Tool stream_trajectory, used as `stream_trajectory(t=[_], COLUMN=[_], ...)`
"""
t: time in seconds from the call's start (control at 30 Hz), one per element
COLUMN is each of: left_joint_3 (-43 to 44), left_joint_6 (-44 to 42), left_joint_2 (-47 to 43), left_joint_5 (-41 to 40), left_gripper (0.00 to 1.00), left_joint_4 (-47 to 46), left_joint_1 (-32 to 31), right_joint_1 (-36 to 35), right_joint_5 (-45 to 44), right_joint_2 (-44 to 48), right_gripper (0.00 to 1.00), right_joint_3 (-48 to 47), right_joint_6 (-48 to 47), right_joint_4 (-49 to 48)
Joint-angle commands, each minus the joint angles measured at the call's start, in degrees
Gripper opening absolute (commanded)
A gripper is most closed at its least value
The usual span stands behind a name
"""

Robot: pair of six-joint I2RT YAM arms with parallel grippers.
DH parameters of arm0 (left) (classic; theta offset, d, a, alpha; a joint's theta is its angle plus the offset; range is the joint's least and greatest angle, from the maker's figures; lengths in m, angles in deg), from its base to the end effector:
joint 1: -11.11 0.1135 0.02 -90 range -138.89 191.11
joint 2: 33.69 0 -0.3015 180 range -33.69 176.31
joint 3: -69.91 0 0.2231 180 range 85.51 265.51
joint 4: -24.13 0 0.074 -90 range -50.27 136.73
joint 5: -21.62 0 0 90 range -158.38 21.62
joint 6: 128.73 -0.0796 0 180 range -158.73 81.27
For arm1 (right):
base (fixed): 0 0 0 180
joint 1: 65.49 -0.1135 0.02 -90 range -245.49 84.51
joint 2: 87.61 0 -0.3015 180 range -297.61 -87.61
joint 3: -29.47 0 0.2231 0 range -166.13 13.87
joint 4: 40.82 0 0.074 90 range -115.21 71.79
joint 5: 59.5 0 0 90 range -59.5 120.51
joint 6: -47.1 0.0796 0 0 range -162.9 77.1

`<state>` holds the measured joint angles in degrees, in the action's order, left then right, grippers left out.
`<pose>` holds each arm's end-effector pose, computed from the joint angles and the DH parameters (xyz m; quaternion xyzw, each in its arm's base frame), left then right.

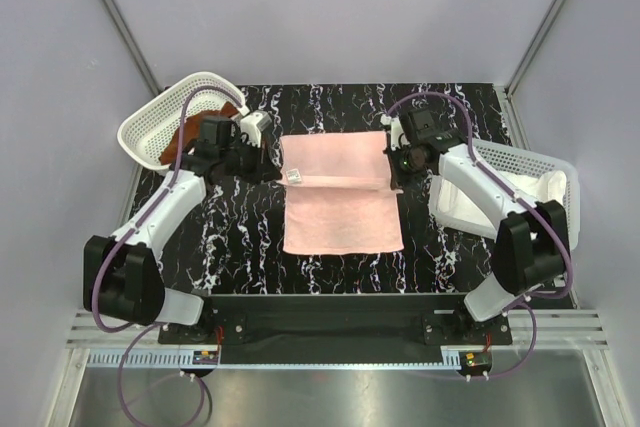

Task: Fold and stack the towels
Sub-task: Fold the towel

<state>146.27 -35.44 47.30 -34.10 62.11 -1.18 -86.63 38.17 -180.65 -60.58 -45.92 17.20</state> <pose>0.2817 -0.1072 0.2986 0.1867 0.8630 -0.3194 0.3439 0.3066 0.1300 0.2692 -0.2185 0.9411 0.1033 0.2364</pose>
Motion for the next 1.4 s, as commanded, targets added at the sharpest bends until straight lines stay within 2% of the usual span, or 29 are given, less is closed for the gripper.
stream_trajectory(t=[0.0, 0.23, 0.3, 0.33, 0.37, 0.4, 0.47, 0.5, 0.57, 0.67, 0.73, 0.8, 0.9, 1.1, 1.27, 1.37], left_joint_3=[-2.2, -5.6, -8.1, -8.7, -9.3, -10.4, -11.8, -12.8, -13.0, -11.5, -9.7, -6.6, -3.4, -1.2, 1.0, 4.4], left_joint_6=[-0.9, -0.9, -0.3, 0.2, 0.5, 0.8, 2.0, 2.3, 3.8, 6.8, 8.3, 9.1, 11.0, 13.1, 14.5, 14.3], left_joint_2=[-4.3, -3.4, -4.3, -4.5, -4.7, -5.0, -6.6, -7.5, -9.6, -9.2, -7.3, -3.2, 2.8, 11.7, 17.6, 20.1], left_joint_5=[-3.0, -2.2, -4.0, -5.5, -6.1, -6.8, -7.2, -7.1, -8.7, -13.3, -16.1, -16.4, -13.5, -13.1, -12.2, -15.2], left_gripper=[0.0, 0.01, 0.05, 0.19, 0.26, 0.31, 0.34, 0.37, 0.46, 0.48, 0.49, 0.48, 0.47, 0.46, 0.49, 0.48], left_joint_4=[1.3, 8.3, 8.9, 9.3, 9.7, 10.6, 11.2, 11.2, 11.2, 9.5, 8.0, 5.9, 3.2, -0.7, -5.2, -6.4], left_joint_1=[-0.9, -2.6, -3.5, -3.7, -4.0, -4.2, -4.2, -4.2, -4.2, -4.3, -4.2, -4.2, -4.3, -5.1, -6.1, -6.0], right_joint_1=[-0.2, -0.6, -0.7, -0.8, -0.9, -1.4, -2.8, -2.9, -3.0, -3.0, -2.9, -3.0, -3.0, -2.9, -2.9, -3.0], right_joint_5=[-3.5, -0.9, 0.7, 1.2, 1.7, 2.9, 3.1, 7.0, 9.0, 7.6, 3.5, 0.1, -4.0, -7.2, -5.3, -4.8], right_joint_2=[6.1, 8.1, 8.7, 8.8, 8.9, 9.6, 10.3, 11.2, 12.2, 12.8, 10.8, 8.1, 2.8, -3.7, -10.7, -14.0], right_gripper=[0.0, 0.04, 0.13, 0.16, 0.19, 0.26, 0.31, 0.38, 0.44, 0.5, 0.54, 0.54, 0.49, 0.48, 0.48, 0.46], right_joint_3=[2.2, 7.1, 8.9, 9.3, 10.5, 11.3, 11.3, 11.2, 10.4, 9.2, 7.2, 6.6, 4.2, 1.8, -1.4, -3.1], right_joint_6=[2.7, 7.8, 9.6, 10.2, 10.9, 12.2, 14.3, 15.0, 17.4, 20.3, 21.7, 23.1, 24.9, 24.7, 22.4, 23.7], right_joint_4=[2.5, 4.2, 5.3, 5.8, 6.5, 7.1, 7.8, 8.1, 6.9, 5.1, 4.4, 0.7, -3.0, -9.3, -15.2, -16.9])
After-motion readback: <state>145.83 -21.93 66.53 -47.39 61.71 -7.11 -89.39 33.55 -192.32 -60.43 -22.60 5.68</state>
